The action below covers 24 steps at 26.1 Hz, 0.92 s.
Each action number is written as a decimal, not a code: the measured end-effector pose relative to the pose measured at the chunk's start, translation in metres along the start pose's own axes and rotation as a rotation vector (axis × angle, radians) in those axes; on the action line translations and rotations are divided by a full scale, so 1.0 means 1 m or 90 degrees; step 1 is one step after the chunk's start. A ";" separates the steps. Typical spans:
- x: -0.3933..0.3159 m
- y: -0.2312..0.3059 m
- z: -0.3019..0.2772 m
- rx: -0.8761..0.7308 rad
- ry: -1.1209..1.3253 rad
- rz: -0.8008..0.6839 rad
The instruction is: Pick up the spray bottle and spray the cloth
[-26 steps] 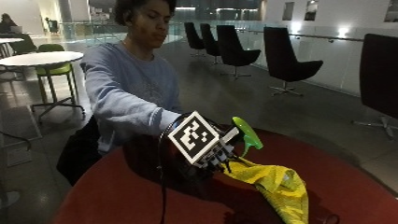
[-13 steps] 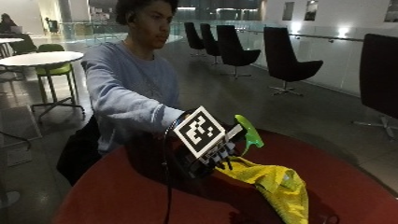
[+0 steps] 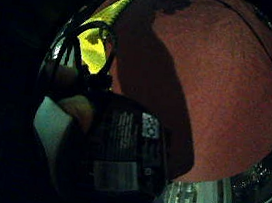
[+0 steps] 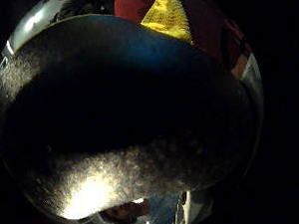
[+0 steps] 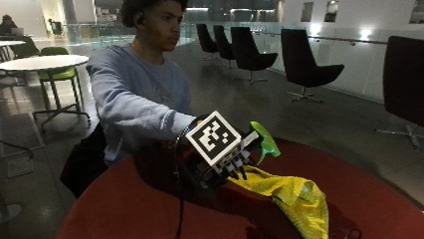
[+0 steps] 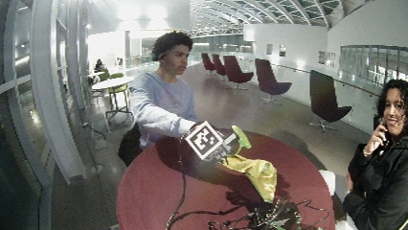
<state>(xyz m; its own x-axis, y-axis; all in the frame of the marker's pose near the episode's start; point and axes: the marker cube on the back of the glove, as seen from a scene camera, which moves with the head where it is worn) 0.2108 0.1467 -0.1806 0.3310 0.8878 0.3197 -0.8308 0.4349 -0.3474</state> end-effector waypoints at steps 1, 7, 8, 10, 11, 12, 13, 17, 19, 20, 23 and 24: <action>0.000 0.001 0.000 -0.003 0.002 0.000; 0.001 -0.001 -0.002 0.004 0.007 0.002; 0.001 -0.001 -0.002 0.004 0.007 0.002; 0.001 0.000 -0.002 -0.002 0.007 0.003; 0.001 0.001 -0.001 -0.006 0.008 0.003; 0.002 0.001 0.000 -0.009 0.011 0.004; 0.002 0.001 0.000 -0.010 0.015 0.005; 0.002 0.001 0.002 -0.018 0.024 0.009; 0.001 0.001 0.003 -0.020 0.025 0.010; 0.001 0.000 0.004 -0.019 0.025 0.009; -0.002 0.000 0.004 -0.013 0.016 0.002; -0.003 0.001 0.005 -0.008 0.008 -0.004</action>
<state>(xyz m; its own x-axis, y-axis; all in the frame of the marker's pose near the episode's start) 0.2071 0.1435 -0.1778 0.3424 0.8866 0.3109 -0.8229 0.4427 -0.3563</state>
